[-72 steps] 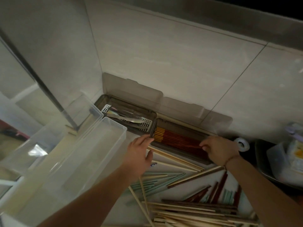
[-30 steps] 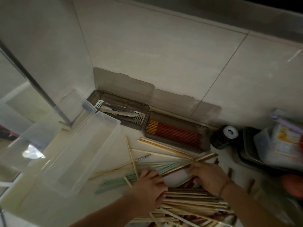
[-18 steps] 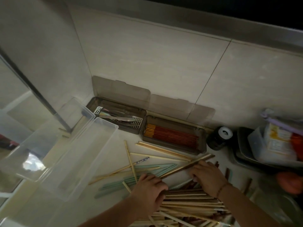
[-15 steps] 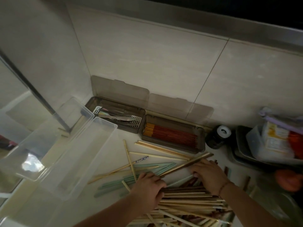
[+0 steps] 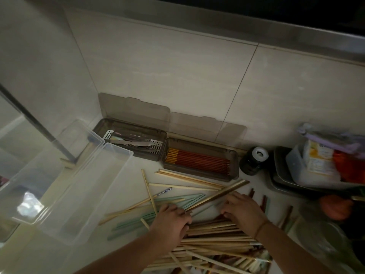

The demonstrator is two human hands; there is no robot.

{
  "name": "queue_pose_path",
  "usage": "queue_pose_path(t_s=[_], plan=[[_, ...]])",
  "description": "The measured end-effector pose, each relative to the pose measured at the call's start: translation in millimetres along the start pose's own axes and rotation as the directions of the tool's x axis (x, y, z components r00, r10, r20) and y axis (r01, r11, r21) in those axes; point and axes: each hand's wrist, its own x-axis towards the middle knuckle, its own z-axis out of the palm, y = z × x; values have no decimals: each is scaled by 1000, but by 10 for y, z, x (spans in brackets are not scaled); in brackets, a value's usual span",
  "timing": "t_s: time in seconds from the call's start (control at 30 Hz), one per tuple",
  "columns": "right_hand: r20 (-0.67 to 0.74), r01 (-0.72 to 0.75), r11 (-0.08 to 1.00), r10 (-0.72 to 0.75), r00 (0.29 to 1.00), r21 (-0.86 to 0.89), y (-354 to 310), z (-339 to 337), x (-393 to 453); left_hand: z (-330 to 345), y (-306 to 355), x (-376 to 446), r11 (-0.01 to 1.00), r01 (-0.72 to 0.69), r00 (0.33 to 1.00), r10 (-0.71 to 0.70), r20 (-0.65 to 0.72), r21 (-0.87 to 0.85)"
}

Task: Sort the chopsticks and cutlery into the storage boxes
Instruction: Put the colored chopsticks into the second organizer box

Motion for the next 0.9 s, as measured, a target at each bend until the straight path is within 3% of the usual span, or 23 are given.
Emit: queue_pose_path(t_s=[0.13,0.33,0.6,0.73,0.8,0.9], plan=[[118,34,995,-23,993,-93,3,-38,108,42,-57,-22,999,-15,999,13,-49,-44],[144,139,963,-107,984,-231,2,-39,102,47,-108,-70,995,-80,982,67,-174,-68],[-123,-90,979,68,990,-185,582,-737,-328,53,-291,-71,994,-110,972,105,-208,-10],[-311,-214,967,162,936,-140,690,-1127,-228,-9,-362,20,989,-140,934,113,-339,-56],[-357,-313,949,276,892,-48,668,-1206,-33,-138,-375,108,995,-68,911,32,-412,-73],[-363,-404,913,356,861,-64,549,-1161,376,-389,-445,270,983,178,889,-184,-419,-52]])
